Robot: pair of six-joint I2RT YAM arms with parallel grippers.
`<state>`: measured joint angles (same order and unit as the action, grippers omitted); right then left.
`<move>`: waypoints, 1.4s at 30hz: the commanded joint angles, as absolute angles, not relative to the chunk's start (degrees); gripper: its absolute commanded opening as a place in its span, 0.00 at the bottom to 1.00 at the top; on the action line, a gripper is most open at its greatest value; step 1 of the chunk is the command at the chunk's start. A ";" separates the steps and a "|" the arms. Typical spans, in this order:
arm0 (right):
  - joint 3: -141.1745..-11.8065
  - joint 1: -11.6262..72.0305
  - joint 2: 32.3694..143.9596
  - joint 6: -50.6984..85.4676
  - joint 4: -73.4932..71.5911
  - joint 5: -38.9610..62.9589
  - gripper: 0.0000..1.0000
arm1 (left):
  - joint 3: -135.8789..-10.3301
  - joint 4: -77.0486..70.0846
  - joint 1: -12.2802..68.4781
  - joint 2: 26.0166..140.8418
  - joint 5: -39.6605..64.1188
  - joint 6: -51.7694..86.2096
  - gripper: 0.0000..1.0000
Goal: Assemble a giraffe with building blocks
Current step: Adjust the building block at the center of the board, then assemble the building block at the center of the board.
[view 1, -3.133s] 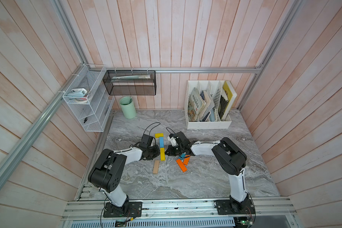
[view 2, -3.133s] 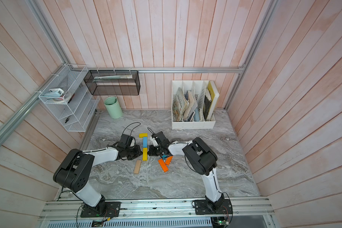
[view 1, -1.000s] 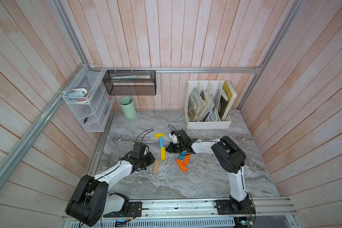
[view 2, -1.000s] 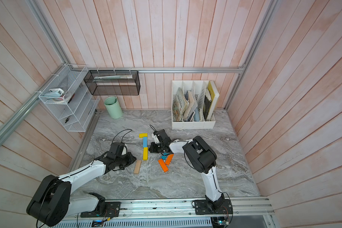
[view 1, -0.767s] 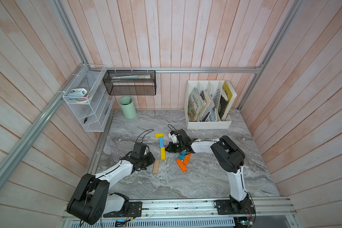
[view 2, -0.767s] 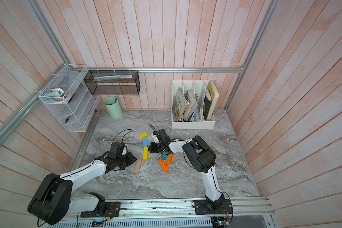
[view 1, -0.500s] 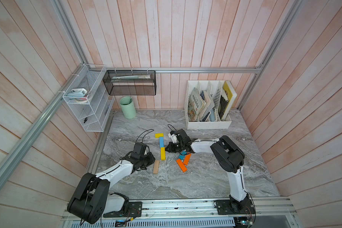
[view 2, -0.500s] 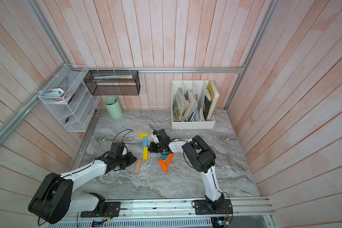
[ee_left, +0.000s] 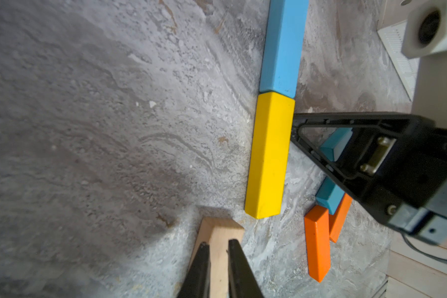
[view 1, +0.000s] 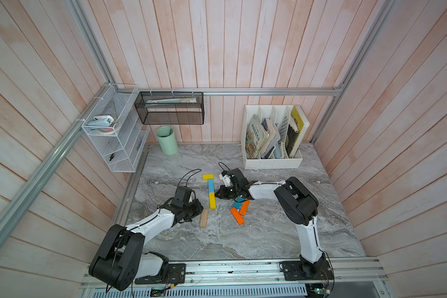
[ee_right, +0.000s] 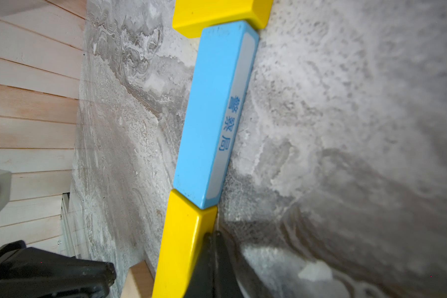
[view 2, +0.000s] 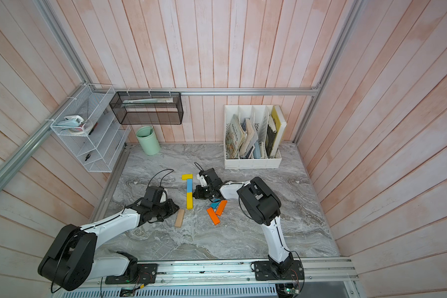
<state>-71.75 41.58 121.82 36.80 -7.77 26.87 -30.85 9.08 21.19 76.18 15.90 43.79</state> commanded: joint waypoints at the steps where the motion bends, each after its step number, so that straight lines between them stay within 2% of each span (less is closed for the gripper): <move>1: -69.84 42.00 122.34 36.60 -5.12 24.13 0.00 | -30.81 10.35 21.38 76.31 13.37 44.03 0.18; 10: -58.87 41.68 111.30 36.28 -5.51 15.99 0.00 | -30.50 12.97 21.36 75.56 10.80 44.12 0.18; 16: -50.13 45.34 105.58 37.68 -7.33 17.31 0.00 | -28.37 11.72 22.14 75.39 11.86 44.86 0.18; 24: -50.25 55.48 107.70 41.64 -10.92 17.75 0.00 | -24.59 11.27 23.26 72.91 11.83 46.21 0.18; 42: -56.93 56.78 113.21 42.28 -11.79 18.98 0.00 | -23.47 10.37 25.68 72.93 11.77 47.19 0.18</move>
